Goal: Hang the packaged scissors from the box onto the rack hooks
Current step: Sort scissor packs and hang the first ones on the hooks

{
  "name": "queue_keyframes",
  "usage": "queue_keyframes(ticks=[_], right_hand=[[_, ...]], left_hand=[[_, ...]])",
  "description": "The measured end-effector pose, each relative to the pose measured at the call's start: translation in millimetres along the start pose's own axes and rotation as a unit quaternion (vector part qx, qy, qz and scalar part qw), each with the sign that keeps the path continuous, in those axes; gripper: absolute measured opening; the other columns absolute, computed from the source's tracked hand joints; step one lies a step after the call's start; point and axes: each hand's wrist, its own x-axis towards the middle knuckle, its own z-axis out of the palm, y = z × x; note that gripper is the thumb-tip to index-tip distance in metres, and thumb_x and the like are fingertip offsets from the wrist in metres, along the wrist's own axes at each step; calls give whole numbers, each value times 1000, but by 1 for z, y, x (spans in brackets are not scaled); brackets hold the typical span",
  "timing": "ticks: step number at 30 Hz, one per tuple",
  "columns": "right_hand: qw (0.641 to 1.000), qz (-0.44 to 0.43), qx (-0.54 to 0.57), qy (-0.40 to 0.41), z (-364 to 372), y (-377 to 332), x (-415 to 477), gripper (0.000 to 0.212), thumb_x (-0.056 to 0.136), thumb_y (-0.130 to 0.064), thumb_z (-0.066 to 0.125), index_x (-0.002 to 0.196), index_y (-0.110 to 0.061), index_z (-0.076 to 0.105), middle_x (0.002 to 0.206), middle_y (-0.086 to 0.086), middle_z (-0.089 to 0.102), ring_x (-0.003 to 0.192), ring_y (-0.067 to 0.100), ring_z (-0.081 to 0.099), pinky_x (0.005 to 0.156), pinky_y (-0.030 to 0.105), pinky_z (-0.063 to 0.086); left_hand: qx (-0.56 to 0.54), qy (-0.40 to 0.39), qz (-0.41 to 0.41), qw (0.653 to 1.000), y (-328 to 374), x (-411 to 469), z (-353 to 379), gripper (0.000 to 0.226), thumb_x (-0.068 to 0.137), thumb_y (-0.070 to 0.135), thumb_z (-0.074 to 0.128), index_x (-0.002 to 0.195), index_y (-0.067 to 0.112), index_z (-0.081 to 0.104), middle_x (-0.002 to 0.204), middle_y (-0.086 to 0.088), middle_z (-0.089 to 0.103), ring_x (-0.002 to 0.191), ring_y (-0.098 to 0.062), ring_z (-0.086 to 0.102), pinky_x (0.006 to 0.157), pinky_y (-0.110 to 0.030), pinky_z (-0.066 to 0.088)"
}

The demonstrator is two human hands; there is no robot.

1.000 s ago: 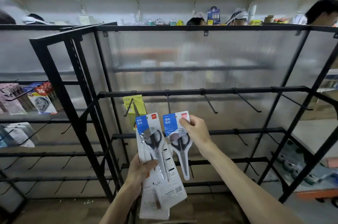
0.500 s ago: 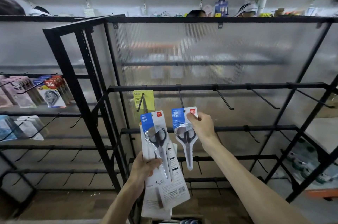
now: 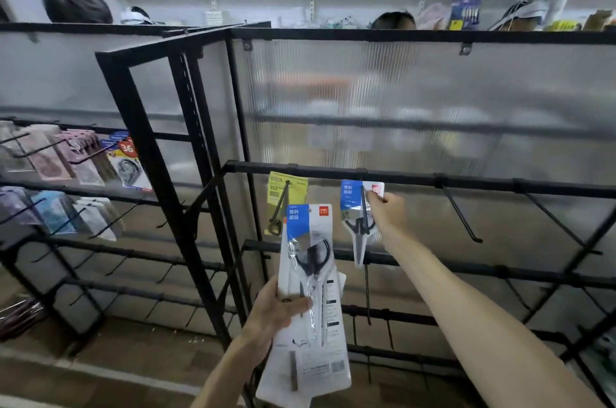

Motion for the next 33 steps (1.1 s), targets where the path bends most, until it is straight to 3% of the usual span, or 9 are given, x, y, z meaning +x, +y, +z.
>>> queue_keyframes(ticks=[3, 8, 14, 17, 20, 22, 25, 28, 33], right_hand=[[1000, 14, 11, -6, 6, -1, 21, 26, 99, -30, 59, 81, -12, 65, 78, 7, 65, 69, 19, 56, 56, 28, 37], [999, 31, -15, -12, 7, 3, 30, 20, 99, -26, 59, 89, -9, 62, 78, 6, 60, 64, 13, 50, 58, 26, 37], [998, -25, -42, 25, -11, 20, -20, 12, 98, -17, 59, 103, -11, 50, 100, 10, 59, 80, 12, 56, 65, 19, 41], [995, -38, -38, -80, -13, 20, -73, 17, 99, -29, 58, 109, -15, 53, 97, -5, 59, 86, 7, 58, 65, 16, 40], [987, -19, -1, -162, -9, 20, -106, 28, 95, -36, 64, 114, -18, 54, 102, -9, 60, 92, 2, 57, 69, 17, 41], [989, 5, 30, -148, -6, 21, -115, 33, 91, -38, 69, 114, -18, 55, 104, -7, 61, 94, 5, 59, 70, 21, 42], [993, 51, 73, -71, -9, 27, -122, 14, 89, -28, 70, 96, -19, 61, 94, 0, 67, 88, 17, 65, 70, 31, 50], [995, 53, 74, -44, -19, 35, -132, 10, 91, -17, 66, 100, -14, 62, 100, 5, 70, 96, 23, 67, 79, 34, 52], [987, 74, 142, 8, -44, 43, -146, 10, 98, -7, 57, 107, -10, 60, 102, 7, 70, 90, 16, 67, 70, 29, 52]], left_hand=[[3, 11, -1, 1000, 5, 13, 5, 31, 82, -16, 72, 107, -3, 59, 54, 7, 61, 44, -2, 54, 42, -16, 41], [3, -4, -2, 1000, 11, 19, 12, 38, 81, -2, 78, 114, 2, 61, 76, -4, 71, 57, -9, 60, 51, -22, 47], [-1, -31, -1, 1000, 14, 16, 21, 31, 84, -2, 76, 109, 2, 58, 65, 5, 65, 57, -12, 55, 57, -29, 46], [-7, -39, 4, 999, 12, 7, 22, 32, 82, 0, 78, 108, 2, 59, 72, -3, 68, 65, -24, 57, 63, -39, 47], [8, -49, -7, 999, 6, -5, 23, 34, 78, 4, 83, 104, 4, 61, 71, -4, 64, 66, -26, 54, 60, -36, 46], [24, -63, -23, 997, 0, -11, 24, 29, 79, -4, 80, 100, 2, 61, 65, -4, 63, 59, -19, 58, 56, -27, 48], [36, -71, -39, 996, -7, -21, 22, 34, 79, -15, 76, 105, -1, 58, 56, 4, 60, 44, -3, 54, 43, -15, 41], [52, -78, -26, 995, -12, -31, 13, 43, 77, -4, 83, 113, 2, 61, 63, 7, 62, 52, -4, 55, 51, -18, 42], [26, -41, 19, 999, -9, -40, 2, 35, 83, -1, 79, 113, 7, 65, 70, 5, 74, 58, -4, 67, 52, -17, 49]])
